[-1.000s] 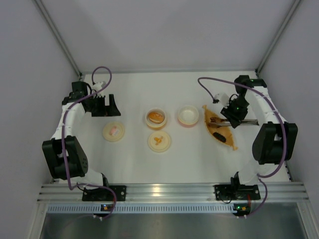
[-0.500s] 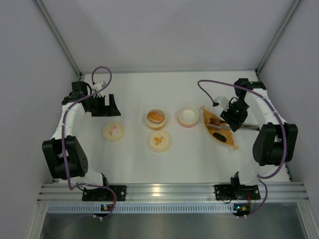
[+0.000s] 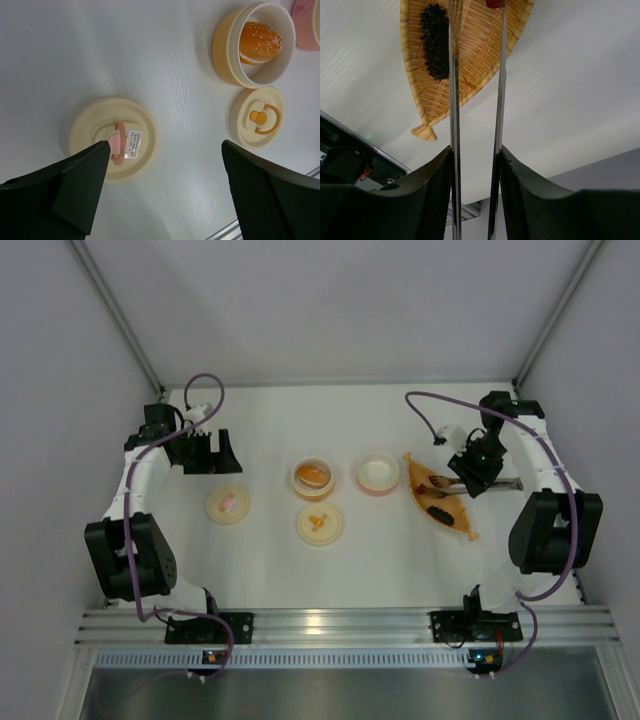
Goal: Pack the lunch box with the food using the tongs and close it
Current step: Pick up the fake food from the plate.
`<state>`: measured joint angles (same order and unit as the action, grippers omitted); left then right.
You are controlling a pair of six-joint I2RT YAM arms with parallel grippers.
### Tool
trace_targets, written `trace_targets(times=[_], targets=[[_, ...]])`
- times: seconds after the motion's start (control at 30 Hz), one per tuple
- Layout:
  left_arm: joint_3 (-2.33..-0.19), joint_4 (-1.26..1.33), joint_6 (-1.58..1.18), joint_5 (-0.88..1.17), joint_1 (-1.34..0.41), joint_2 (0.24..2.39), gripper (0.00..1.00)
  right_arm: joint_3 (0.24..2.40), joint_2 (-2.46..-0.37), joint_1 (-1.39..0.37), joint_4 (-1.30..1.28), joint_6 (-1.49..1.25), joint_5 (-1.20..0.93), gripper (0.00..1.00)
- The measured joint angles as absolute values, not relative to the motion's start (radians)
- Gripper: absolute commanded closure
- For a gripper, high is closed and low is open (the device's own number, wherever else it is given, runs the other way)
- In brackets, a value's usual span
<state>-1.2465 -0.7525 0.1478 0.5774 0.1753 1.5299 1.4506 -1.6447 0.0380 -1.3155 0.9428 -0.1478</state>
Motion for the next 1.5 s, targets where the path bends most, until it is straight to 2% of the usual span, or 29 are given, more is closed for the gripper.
trace_targets(times=[1.33,1.5], targets=[[-1.246,-0.753,0.147,0.575,0.175,1.531,0.02,1.462,-1.695,0.037,-1.282,0.999,-0.218,0.58],[-1.246,-0.753,0.147,0.575,0.175,1.532,0.02,1.462,-1.714,0.037,-1.279,0.999,-0.229,0.63]])
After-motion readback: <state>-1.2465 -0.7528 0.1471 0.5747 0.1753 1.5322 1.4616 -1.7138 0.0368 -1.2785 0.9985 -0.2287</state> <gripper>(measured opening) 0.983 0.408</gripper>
